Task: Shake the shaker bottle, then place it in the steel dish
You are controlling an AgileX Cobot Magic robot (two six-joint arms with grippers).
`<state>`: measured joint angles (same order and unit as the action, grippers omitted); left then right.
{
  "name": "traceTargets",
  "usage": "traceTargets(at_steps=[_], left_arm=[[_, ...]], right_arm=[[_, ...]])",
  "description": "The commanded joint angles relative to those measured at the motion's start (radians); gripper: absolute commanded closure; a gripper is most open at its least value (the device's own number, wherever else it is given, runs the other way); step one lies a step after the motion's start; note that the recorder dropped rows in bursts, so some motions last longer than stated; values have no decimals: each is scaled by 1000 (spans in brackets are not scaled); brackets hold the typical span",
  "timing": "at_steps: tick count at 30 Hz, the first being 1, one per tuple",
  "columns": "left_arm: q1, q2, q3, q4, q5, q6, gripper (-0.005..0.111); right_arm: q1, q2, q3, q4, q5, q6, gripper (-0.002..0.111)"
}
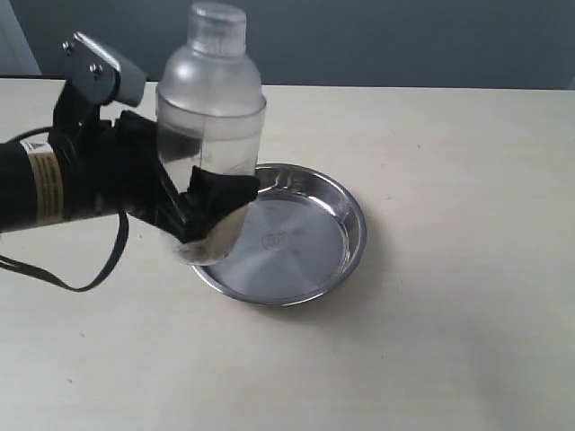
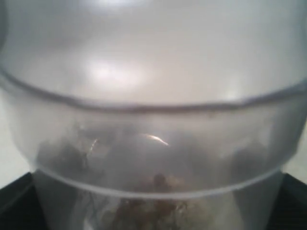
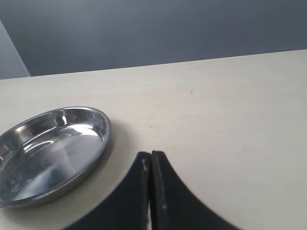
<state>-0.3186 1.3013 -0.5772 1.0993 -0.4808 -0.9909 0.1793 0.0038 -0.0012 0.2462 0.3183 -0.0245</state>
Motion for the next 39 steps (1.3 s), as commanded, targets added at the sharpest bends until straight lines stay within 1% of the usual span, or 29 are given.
traceTargets(at_steps=[1,3,4,6,8,10,11,14,15,16,18,20,21,22,24,26,27,28,29,32,33,34,37,39], left_arm=[[-5,-91,-102,-127,-211,98,106],[-5,-119,-134,-129,-158,135,106],[-5,-115,-134,-129,-97,142,106],[-5,-57,-90,-130,4,140,106],[-5,10,-41,-138,25,133,106],[-5,35,-31,-131,-45,133,106],[-5,28,-38,-139,-112,140,106],[-5,-37,-98,-195,-285,164,106],[-5,-64,-122,-197,-306,165,106],[-5,-81,-139,-182,-294,165,106],[-5,-85,-134,-149,-164,162,106],[-5,-33,-81,-134,-45,151,106],[-5,-11,-59,-138,-24,130,106],[-5,8,-42,-138,-37,108,106],[-5,0,-33,-138,-178,120,106],[-5,-37,-63,-192,-359,172,106],[-5,-53,-85,-213,-390,188,106],[-5,-69,-101,-228,-383,193,106],[-5,-84,-117,-233,-336,195,106],[-5,-78,-116,-192,-129,166,106],[-5,-70,-106,-165,-105,145,106],[-5,-58,-92,-149,-99,128,106],[-5,-19,-65,-129,-167,126,106],[-5,15,-65,-142,-199,149,106]], right_arm=[[1,-4,1,-1,-10,-2,109],[1,-4,1,-1,-10,-2,109],[1,-4,1,-1,-10,-2,109],[1,-4,1,-1,-10,-2,109],[1,-4,1,-1,-10,-2,109],[1,-4,1,-1,-10,-2,109],[1,-4,1,-1,-10,-2,109],[1,-4,1,-1,-10,-2,109],[1,-4,1,-1,-10,-2,109],[1,-4,1,-1,-10,-2,109],[1,-4,1,-1,-10,-2,109],[1,-4,1,-1,-10,-2,109],[1,-4,1,-1,-10,-2,109],[1,-4,1,-1,-10,-2,109],[1,-4,1,-1,-10,-2,109],[1,-4,1,-1,-10,-2,109],[1,-4,1,-1,-10,-2,109],[1,-4,1,-1,-10,-2,109],[1,-4,1,-1,-10,-2,109],[1,-4,1,-1,-10,-2,109],[1,-4,1,-1,-10,-2,109],[1,-4,1,-1,-10,-2,109],[1,-4,1,-1,-10,-2,109],[1,-4,1,-1,-10,-2,109]])
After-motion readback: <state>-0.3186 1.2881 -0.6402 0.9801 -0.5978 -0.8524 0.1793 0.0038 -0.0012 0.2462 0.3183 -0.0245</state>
